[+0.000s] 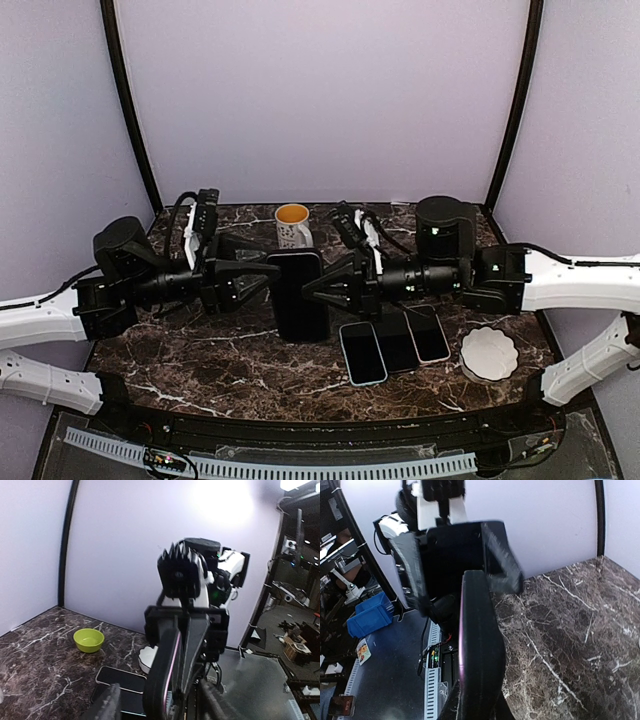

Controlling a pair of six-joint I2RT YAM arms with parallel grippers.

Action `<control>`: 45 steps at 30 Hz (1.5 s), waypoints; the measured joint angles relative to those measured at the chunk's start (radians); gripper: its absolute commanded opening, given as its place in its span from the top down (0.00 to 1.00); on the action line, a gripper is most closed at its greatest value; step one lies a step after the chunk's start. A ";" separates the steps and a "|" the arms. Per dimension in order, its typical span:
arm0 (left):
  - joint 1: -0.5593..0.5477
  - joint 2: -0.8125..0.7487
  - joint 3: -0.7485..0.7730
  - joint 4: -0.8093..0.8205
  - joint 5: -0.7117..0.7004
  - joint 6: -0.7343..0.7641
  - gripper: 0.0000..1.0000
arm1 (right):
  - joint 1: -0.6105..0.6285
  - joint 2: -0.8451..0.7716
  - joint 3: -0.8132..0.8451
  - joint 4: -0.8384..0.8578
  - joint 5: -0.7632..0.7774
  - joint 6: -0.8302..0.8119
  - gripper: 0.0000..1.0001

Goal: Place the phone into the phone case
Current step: Pass from the left arm to the right, then place the phone with the phone case at the center of the board.

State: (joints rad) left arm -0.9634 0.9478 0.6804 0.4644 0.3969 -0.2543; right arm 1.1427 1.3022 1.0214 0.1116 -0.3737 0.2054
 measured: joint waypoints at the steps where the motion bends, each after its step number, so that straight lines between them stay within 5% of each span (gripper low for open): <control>1: 0.000 0.000 0.018 -0.030 -0.034 0.009 0.15 | -0.005 0.005 -0.003 -0.005 0.005 0.018 1.00; 7: 0.015 0.068 0.213 -0.325 -0.414 0.052 0.07 | -0.053 0.169 -0.010 -0.035 0.024 0.194 1.00; 12: 0.064 0.180 0.286 -0.524 -0.559 0.044 0.06 | -0.065 0.340 -0.025 -0.068 0.038 0.343 1.00; 22: 0.084 0.289 0.286 -0.712 -0.527 0.014 0.10 | -0.080 0.482 -0.039 -0.037 0.025 0.589 0.99; 27: 0.084 0.333 0.286 -0.760 -0.517 -0.006 0.13 | -0.089 0.484 -0.052 -0.043 0.057 0.663 0.68; 30: 0.084 0.352 0.282 -0.772 -0.504 -0.024 0.16 | -0.087 0.485 -0.043 -0.120 0.124 0.660 0.63; 45: 0.063 0.530 0.167 -0.771 -0.233 -0.110 0.64 | -0.056 0.551 0.131 -0.405 0.284 0.565 0.61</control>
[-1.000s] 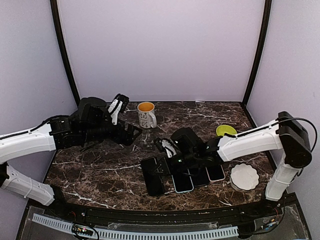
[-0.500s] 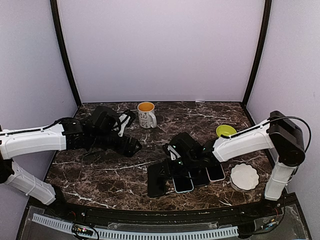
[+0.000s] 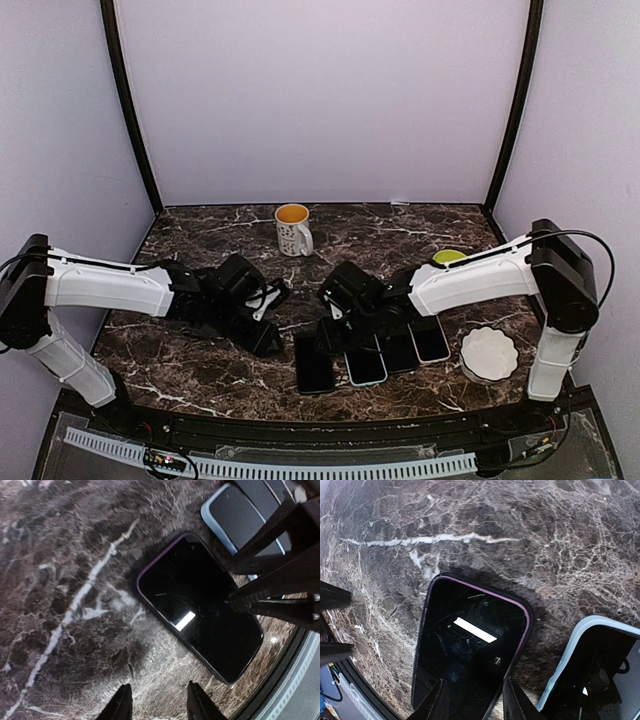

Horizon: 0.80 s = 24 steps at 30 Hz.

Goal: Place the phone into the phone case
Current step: Place the phone with the phone case at the center of the board.

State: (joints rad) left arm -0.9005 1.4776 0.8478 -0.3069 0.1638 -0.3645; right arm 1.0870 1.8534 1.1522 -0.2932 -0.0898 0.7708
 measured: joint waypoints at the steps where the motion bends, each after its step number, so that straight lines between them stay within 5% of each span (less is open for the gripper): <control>1: -0.008 0.020 -0.003 0.000 0.012 -0.002 0.65 | 0.007 0.000 0.010 -0.013 0.011 -0.004 0.61; 24: -0.085 0.246 0.069 0.095 0.114 0.011 0.68 | -0.063 -0.229 0.003 -0.238 0.270 -0.085 0.58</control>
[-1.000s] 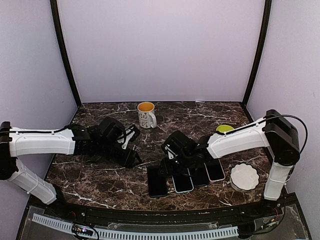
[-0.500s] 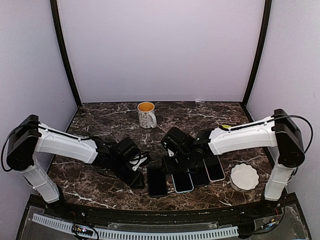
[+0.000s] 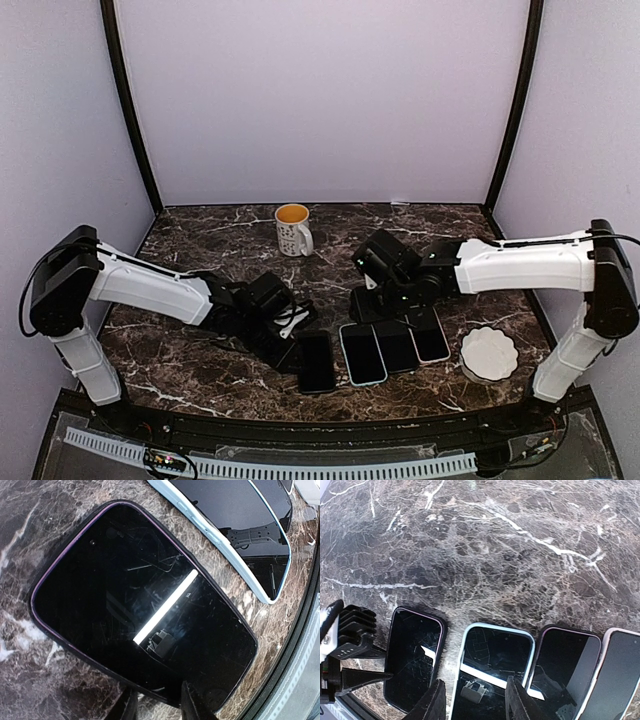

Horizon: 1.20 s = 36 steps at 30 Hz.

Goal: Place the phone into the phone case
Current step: Place the phone with the phone case at the center of the board, then move the phone with the phone case to the center of the board.

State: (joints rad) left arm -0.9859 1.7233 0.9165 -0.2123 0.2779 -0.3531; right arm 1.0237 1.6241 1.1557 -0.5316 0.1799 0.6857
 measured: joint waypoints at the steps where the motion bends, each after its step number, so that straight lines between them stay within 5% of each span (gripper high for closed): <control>1: 0.000 0.001 0.001 0.002 0.001 0.000 0.69 | -0.001 -0.002 -0.004 -0.001 0.002 -0.001 0.58; 12: -0.012 0.055 0.055 0.028 0.036 -0.027 0.68 | -0.005 -0.016 -0.025 -0.009 0.016 -0.001 0.58; 16: -0.014 0.059 0.059 0.029 0.043 -0.038 0.67 | -0.011 -0.038 -0.041 -0.009 0.026 -0.001 0.51; 19: -0.014 0.059 0.061 0.027 0.041 -0.041 0.65 | -0.024 -0.068 -0.063 -0.012 0.032 -0.003 0.36; 25: 0.002 0.026 0.080 0.002 0.004 -0.024 0.40 | -0.117 -0.156 -0.091 -0.013 0.070 -0.068 0.02; 30: 0.167 -0.169 0.077 0.003 -0.056 -0.013 0.03 | -0.316 -0.342 -0.159 0.066 0.060 -0.173 0.01; 36: 0.465 -0.502 -0.003 0.107 -0.157 -0.005 0.01 | -0.703 -0.570 -0.287 0.275 -0.076 -0.269 0.01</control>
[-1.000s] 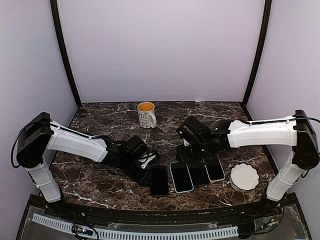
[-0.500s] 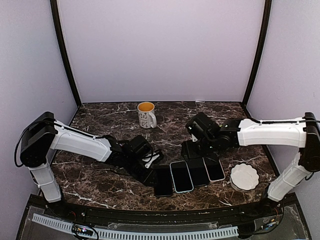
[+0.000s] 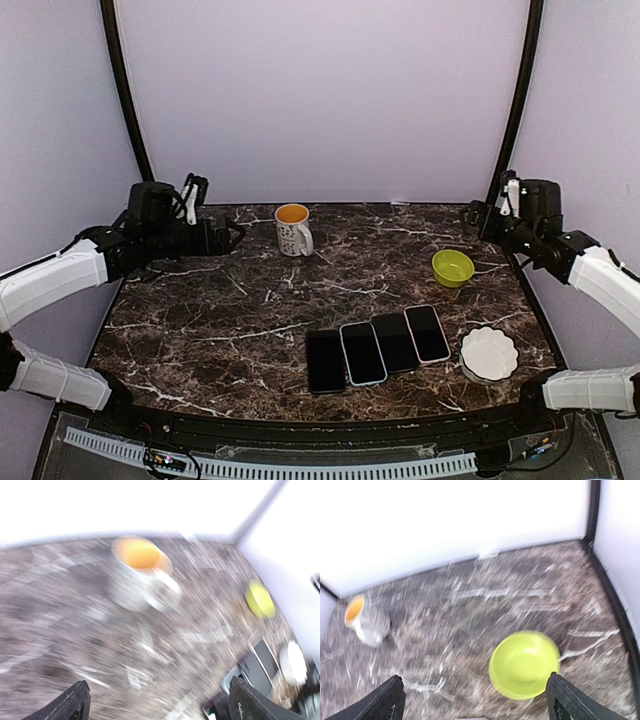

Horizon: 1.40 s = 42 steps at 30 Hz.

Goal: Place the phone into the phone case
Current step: Move the phone with the phone case to the center of the board, then reset both arms

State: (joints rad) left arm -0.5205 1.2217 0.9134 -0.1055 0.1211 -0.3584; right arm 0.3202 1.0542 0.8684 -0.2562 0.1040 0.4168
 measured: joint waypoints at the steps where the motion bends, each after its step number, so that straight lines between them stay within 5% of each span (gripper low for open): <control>1: 0.040 -0.034 -0.013 0.007 -0.012 0.003 0.01 | -0.051 -0.026 -0.023 0.040 -0.013 -0.016 0.02; 5: 0.212 -0.098 -0.034 0.025 -0.080 0.024 0.01 | -0.241 -0.086 -0.144 0.237 -0.076 -0.064 0.01; 12: 0.423 -0.036 -0.173 0.121 -0.394 0.010 0.01 | -0.528 0.006 -0.415 0.603 -0.101 -0.075 0.02; 22: 0.444 0.097 -0.496 0.565 -0.655 0.105 0.01 | -0.558 0.238 -0.671 1.142 -0.093 -0.096 0.01; 33: 0.442 0.257 -0.667 1.233 -0.573 0.327 0.01 | -0.557 0.418 -0.729 1.553 -0.242 -0.176 0.02; 42: 0.433 0.365 -0.681 1.400 -0.407 0.430 0.01 | -0.470 0.477 -0.679 1.596 -0.282 -0.276 0.02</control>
State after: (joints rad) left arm -0.0879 1.5864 0.2329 1.2942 -0.2863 0.0711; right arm -0.1493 1.5314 0.1890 1.3403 -0.1783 0.1410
